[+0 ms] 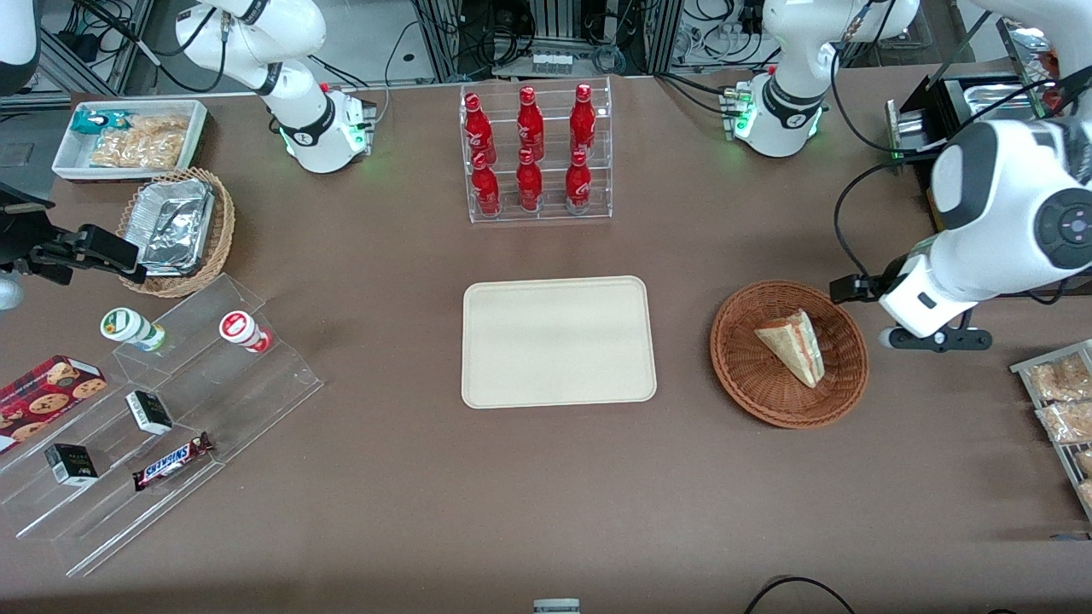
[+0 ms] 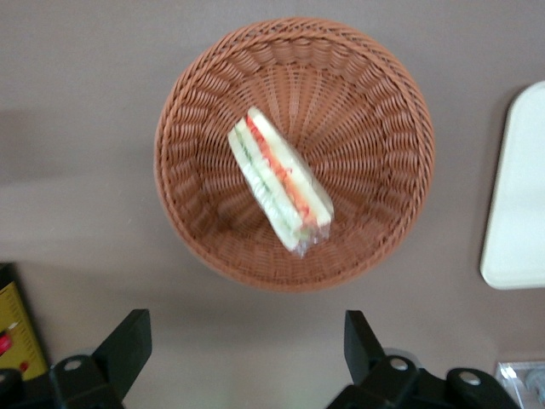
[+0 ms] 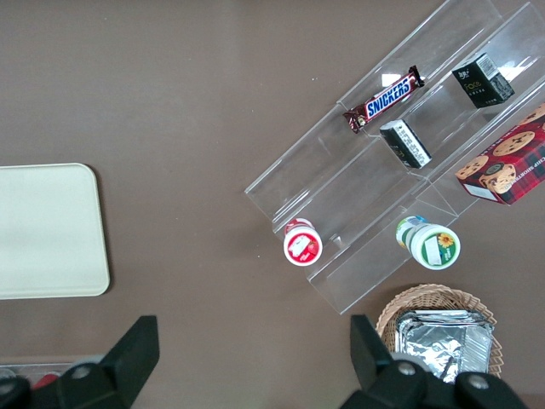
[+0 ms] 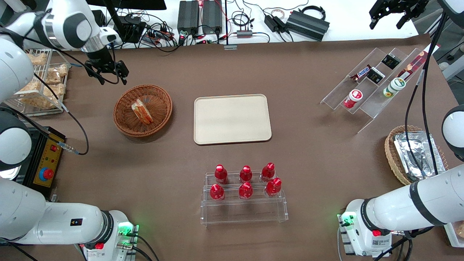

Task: Place sandwich from basket to tray
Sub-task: 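Move the left gripper over the wrapped sandwich in the wicker basket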

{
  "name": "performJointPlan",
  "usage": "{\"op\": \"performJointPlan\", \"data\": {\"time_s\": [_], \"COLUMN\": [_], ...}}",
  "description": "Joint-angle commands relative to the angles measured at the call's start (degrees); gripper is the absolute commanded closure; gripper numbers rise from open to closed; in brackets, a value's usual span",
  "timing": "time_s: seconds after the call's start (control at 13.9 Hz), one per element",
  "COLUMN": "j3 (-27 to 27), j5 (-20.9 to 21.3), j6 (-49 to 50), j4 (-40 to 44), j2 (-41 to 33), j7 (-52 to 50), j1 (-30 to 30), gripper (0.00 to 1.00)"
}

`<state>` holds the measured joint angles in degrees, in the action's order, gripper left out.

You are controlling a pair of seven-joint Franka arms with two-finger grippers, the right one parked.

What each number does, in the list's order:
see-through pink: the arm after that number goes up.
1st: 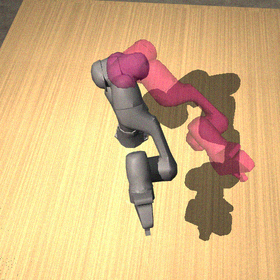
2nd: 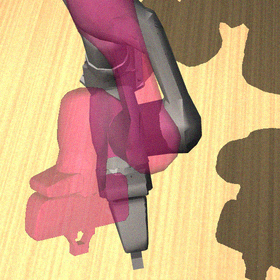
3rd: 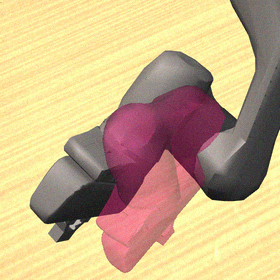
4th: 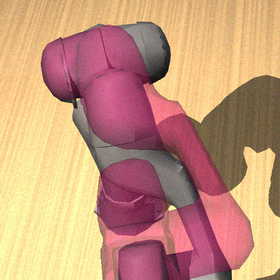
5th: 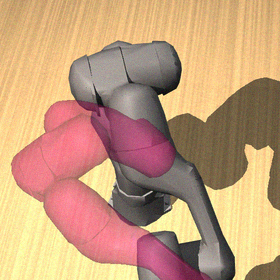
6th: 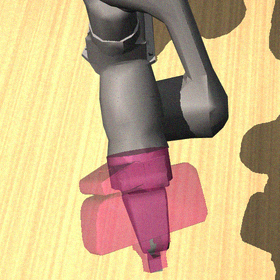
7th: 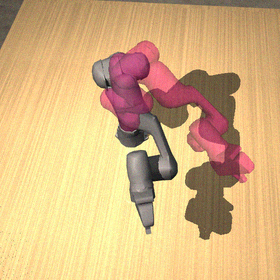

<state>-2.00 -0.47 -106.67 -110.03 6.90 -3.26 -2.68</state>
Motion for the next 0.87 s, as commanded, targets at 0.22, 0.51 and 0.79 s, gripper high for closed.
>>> {"op": "performJointPlan", "data": {"time_s": [0.22,0.51,0.79], "j3": [0.0,0.0,0.0], "j5": [-0.2,-0.3,-0.4], "j6": [-21.9,-27.9,-29.0], "j4": [-16.3,-19.3,-19.3], "j2": [-3.2,-1.9,0.1], "j7": [-11.0,-36.7,-41.7], "j1": [-0.9,-2.9,-3.6], "gripper": [0.00,0.00,0.00]}}
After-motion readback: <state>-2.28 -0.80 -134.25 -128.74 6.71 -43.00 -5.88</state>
